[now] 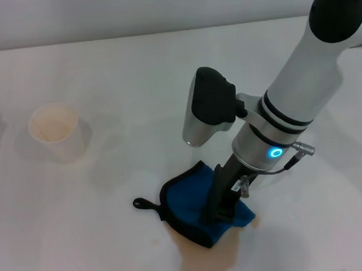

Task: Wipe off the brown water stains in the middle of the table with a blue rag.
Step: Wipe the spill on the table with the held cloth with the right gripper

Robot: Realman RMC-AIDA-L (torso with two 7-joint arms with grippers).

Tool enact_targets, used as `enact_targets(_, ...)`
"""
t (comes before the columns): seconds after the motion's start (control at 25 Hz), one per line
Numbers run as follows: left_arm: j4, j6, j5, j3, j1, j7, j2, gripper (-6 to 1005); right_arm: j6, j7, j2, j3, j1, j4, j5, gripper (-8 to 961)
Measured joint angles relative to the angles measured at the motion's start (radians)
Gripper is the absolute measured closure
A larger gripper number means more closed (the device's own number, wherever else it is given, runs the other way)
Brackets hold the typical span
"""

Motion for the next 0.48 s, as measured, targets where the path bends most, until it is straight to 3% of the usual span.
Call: enact_targets(0.48, 0.007, 0.006, 0.000, -0.005, -0.002, 0.001, 0.002, 121, 0.043, -0.017, 0.002, -0.029, 0.003, -0.032, -0.003, 908)
